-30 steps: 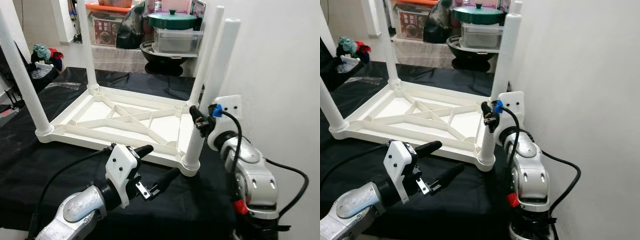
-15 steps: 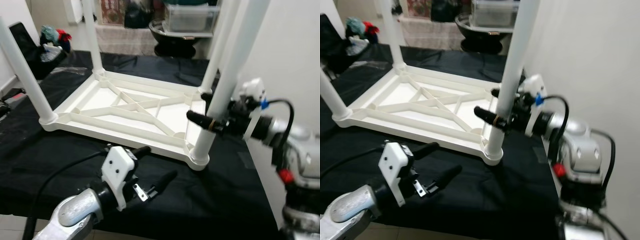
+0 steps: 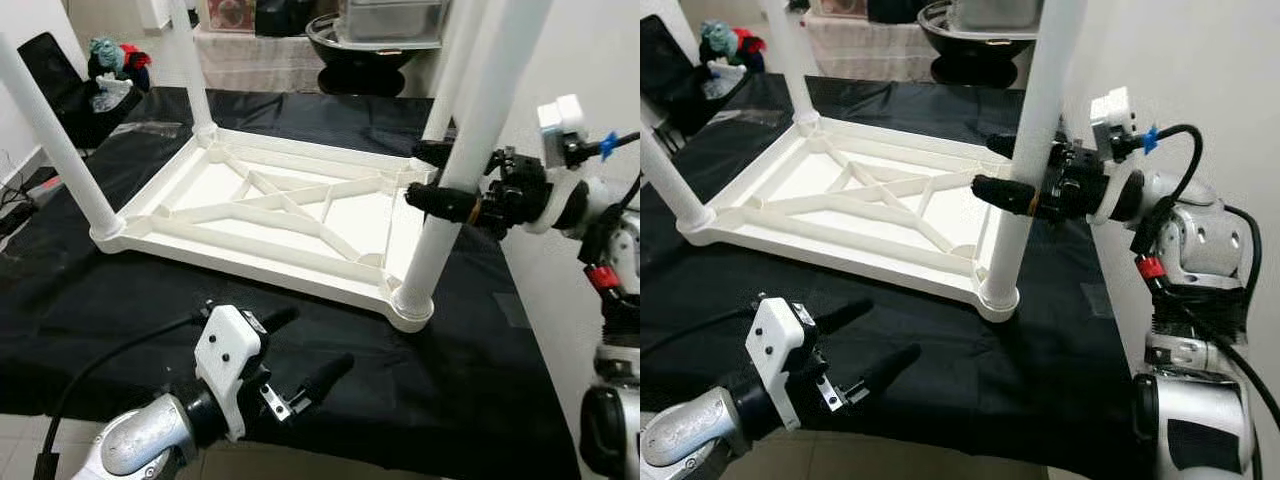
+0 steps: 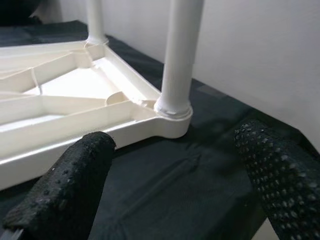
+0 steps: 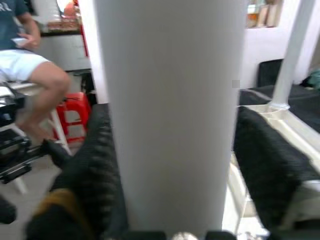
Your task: Building children table
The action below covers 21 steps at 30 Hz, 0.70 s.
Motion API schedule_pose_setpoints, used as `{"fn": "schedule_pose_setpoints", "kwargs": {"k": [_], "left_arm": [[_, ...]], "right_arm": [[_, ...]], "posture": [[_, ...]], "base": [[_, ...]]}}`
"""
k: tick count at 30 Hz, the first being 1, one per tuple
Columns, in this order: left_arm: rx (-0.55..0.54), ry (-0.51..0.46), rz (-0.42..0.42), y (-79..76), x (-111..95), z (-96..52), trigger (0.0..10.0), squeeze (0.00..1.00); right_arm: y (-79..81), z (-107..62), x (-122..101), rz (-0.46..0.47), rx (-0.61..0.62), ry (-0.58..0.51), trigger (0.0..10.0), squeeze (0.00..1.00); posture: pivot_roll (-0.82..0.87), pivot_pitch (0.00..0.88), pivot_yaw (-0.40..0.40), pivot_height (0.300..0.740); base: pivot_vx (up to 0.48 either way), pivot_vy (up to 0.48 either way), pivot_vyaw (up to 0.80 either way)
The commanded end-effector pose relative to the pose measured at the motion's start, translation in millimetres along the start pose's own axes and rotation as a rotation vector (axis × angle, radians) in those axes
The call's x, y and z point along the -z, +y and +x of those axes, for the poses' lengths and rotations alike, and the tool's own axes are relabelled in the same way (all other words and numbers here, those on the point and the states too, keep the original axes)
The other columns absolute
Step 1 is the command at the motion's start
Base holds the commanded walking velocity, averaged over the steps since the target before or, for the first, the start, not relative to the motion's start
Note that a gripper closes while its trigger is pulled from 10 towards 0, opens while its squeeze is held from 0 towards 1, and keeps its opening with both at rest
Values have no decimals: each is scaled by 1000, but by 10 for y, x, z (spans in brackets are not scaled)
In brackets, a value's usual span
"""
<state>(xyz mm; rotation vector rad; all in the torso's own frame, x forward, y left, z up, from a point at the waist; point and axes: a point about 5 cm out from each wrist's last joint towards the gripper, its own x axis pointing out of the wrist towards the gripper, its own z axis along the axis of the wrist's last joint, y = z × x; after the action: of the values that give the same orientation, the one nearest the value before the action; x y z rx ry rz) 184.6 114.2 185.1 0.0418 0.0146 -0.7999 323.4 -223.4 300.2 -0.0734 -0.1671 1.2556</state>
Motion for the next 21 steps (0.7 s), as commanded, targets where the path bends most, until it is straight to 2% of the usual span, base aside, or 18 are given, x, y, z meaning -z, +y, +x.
{"fn": "schedule_pose_setpoints", "kwargs": {"k": [1,8,12,13,14,15,16,17,18,19,20,21], "left_arm": [[-1,16,7,-10,0,-30,10000,0],[6,9,4,2,5,12,10000,0],[14,2,-1,19,12,50,10000,0],[22,-3,-2,20,20,76,10000,0],[22,-3,-2,20,20,76,10000,0],[28,-6,-3,20,25,96,10000,0],[38,-14,4,38,35,153,10000,0],[38,-14,4,38,35,153,10000,0],[38,-28,3,50,29,182,10000,0],[40,-38,6,67,21,221,10000,0],[40,-38,6,67,21,221,10000,0],[42,-45,9,80,18,250,10000,0]], "right_arm": [[32,-10,-63,-24,-56,-18,0,0],[101,-49,-32,-28,-79,-11,0,0],[134,-59,50,-35,7,11,0,0],[135,-2,147,-20,106,39,0,0],[135,-2,147,-20,106,39,0,0],[140,35,214,-10,178,58,0,0],[71,114,657,4,785,312,0,0],[71,114,657,4,785,312,0,0],[310,127,971,77,966,417,0,0],[556,87,1168,89,1134,501,0,0],[556,87,1168,89,1134,501,0,0],[759,147,1301,113,1125,540,0,0]], "posture": [[83,144,-51,740],[61,126,-49,740],[30,115,-43,740],[-9,92,-53,740],[-9,92,-53,740],[-9,92,-53,740],[-25,75,-63,740],[-25,75,-63,740],[-54,62,-69,740],[-48,50,-62,740],[-48,50,-62,740],[-59,54,-62,740]], "base": [[0,0,0],[0,0,0],[0,0,0],[0,0,0],[0,0,0],[0,0,0],[0,0,0],[0,0,0],[0,0,0],[0,0,0],[0,0,0],[0,0,0]]}}
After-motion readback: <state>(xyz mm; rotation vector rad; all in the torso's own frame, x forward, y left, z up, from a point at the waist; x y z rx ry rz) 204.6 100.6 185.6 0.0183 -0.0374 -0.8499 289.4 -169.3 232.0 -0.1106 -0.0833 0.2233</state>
